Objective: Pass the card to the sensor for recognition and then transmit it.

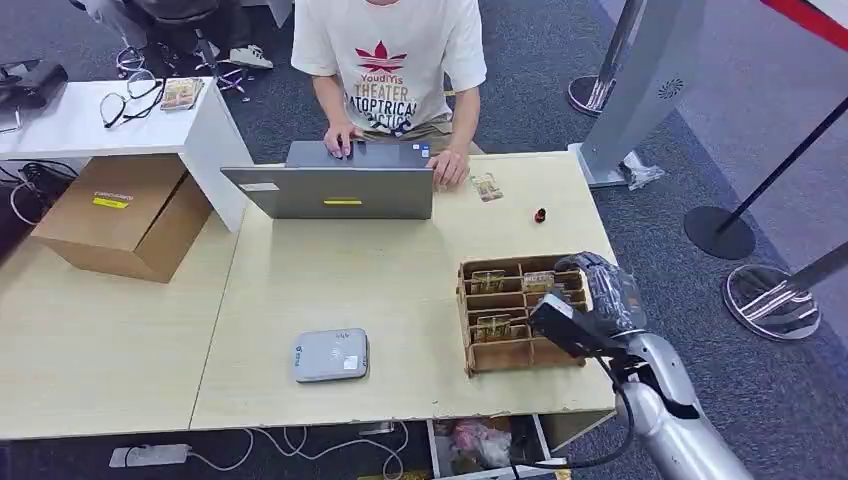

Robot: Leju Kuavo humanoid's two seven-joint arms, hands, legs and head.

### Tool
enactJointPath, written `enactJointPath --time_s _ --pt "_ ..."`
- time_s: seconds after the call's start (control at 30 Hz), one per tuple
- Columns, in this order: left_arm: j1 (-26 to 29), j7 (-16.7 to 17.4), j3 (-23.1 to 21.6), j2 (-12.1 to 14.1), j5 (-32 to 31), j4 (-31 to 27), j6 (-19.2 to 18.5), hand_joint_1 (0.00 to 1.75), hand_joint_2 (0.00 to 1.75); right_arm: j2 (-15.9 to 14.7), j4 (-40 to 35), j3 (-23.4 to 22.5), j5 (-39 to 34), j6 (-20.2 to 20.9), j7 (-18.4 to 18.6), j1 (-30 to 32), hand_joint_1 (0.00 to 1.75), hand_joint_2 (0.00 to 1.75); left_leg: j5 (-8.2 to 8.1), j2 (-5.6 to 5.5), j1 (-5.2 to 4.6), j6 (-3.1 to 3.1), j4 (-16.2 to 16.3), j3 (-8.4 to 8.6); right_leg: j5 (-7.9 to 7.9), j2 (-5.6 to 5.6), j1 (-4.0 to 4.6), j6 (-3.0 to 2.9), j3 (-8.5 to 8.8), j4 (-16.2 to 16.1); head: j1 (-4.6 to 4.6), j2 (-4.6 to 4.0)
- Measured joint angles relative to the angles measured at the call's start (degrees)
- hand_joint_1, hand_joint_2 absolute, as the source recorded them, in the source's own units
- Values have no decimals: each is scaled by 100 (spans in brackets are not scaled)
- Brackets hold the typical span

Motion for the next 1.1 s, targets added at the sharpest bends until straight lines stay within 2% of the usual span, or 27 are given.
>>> enactJointPath --time_s 0.03,0.07,0.33,0.37,0.5,0.73,0.77,0.83,1.1 --pt "-1 -2 0 2 0 0 0 0 0 -4 -9 0 13 13 4 10 84 175 0 0 0 0 0 0 0 0 0 0 0 0 0 0" --pt "0 0 0 4 2 0 0 0 0 -4 -17 0 17 44 17 16 75 175 0 0 0 0 0 0 0 0 0 0 0 0 0 0" --pt "-1 -2 0 13 2 0 0 0 0 -22 -24 20 26 251 55 19 87 175 0 0 -1 0 0 0 0 0 0 0 1 0 0 0" --pt "0 -2 0 13 2 0 0 0 0 -20 -24 28 26 262 55 19 108 175 0 0 0 0 0 -1 0 0 0 0 1 0 2 0" --pt "-1 -2 0 13 2 0 0 0 0 -20 -24 68 31 297 55 14 99 175 0 0 0 0 0 -1 0 0 0 0 1 0 0 0" --pt "0 0 2 13 2 0 9 0 0 -20 15 146 31 356 55 -27 103 175 0 0 0 0 0 -1 0 -1 0 0 1 0 0 0" --pt "0 -2 2 15 4 0 9 0 0 -20 22 155 31 356 55 -29 98 175 0 0 0 0 0 -1 0 -1 0 0 1 0 0 0" --pt "0 -2 4 15 4 0 11 0 0 -20 22 157 28 356 59 -29 108 175 0 0 0 0 0 -1 0 -1 0 0 1 0 0 0" --pt "0 -2 20 20 11 0 9 0 0 -22 31 157 17 356 101 -28 103 175 0 0 0 0 0 -1 0 -1 0 0 1 0 0 0"
